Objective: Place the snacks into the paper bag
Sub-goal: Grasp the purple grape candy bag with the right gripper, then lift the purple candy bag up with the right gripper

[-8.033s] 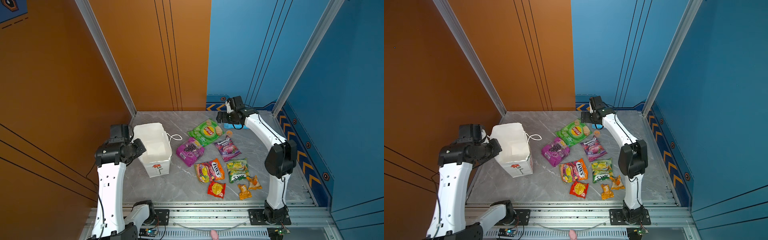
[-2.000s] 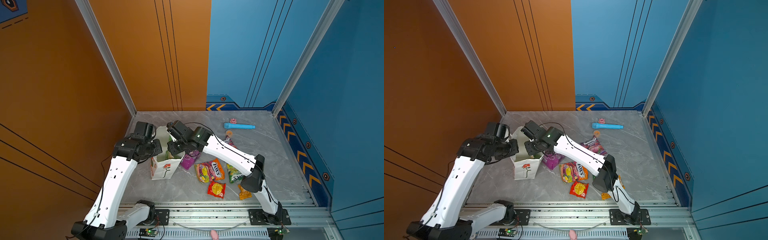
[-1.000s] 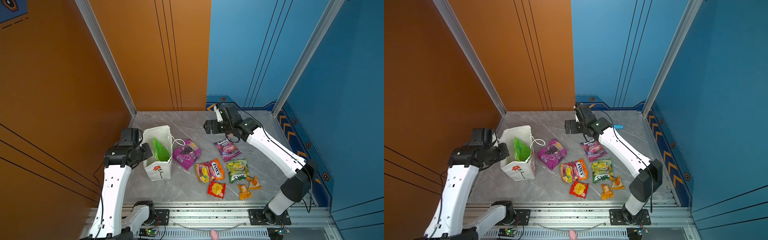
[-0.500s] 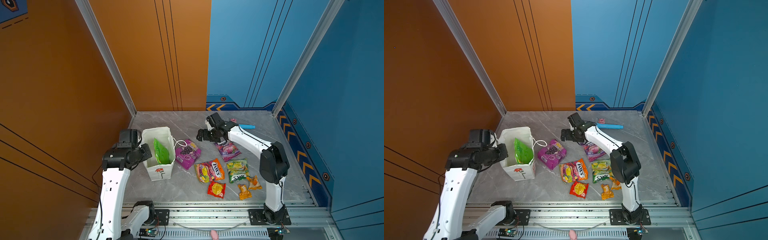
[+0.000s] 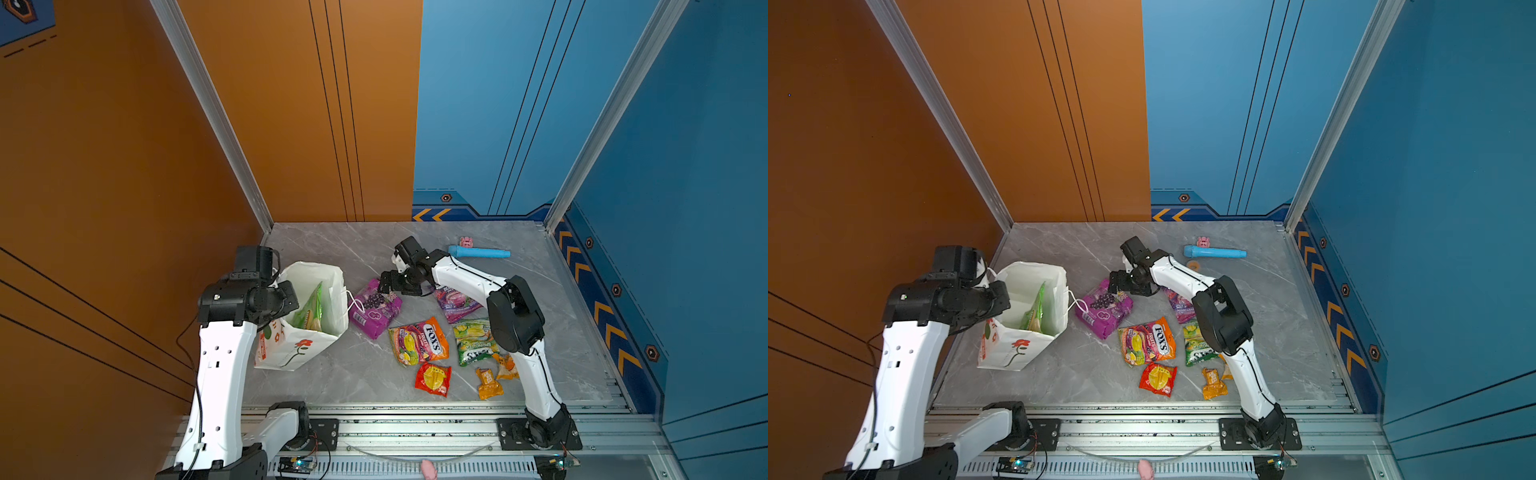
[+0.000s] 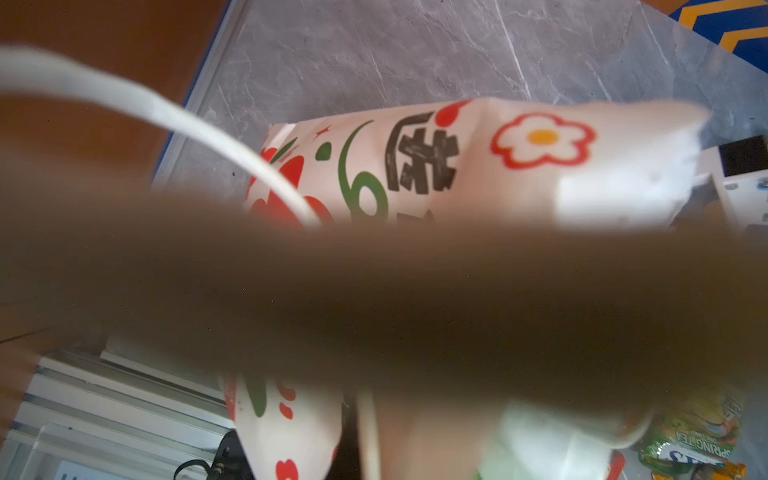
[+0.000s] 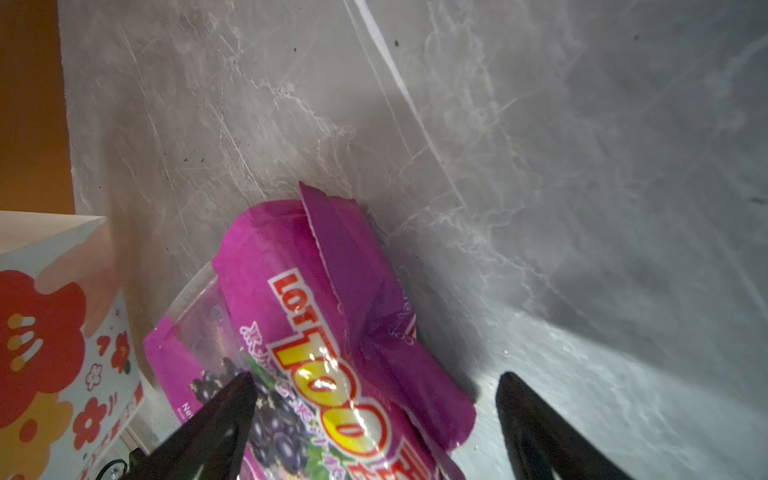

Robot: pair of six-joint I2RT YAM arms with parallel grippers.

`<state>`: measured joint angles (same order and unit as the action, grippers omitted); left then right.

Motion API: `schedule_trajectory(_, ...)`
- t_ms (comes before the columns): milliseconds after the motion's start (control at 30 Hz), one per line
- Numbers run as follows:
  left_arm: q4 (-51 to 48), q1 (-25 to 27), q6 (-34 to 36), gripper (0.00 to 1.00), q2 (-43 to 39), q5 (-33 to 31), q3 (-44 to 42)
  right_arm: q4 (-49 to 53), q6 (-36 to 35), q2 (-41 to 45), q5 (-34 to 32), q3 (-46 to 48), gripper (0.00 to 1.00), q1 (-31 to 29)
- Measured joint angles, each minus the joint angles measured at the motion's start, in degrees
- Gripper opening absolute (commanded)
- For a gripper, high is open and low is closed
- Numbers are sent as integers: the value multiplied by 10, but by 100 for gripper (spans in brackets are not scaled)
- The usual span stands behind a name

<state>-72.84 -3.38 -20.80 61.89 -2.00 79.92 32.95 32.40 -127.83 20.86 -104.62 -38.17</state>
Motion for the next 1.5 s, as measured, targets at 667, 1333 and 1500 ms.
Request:
schedule_trajectory(667,37,-1,-20,0,-6,28,-36,2,2,-30,36,-26,6,-11)
schedule_trajectory(1333,72,2,-82,0,-4,104,-35,-9,67,130,11,105,0,21)
schedule_trajectory(1500,106,47,-123,0,19,111,-29,-9,81,201,-7,130,0,52)
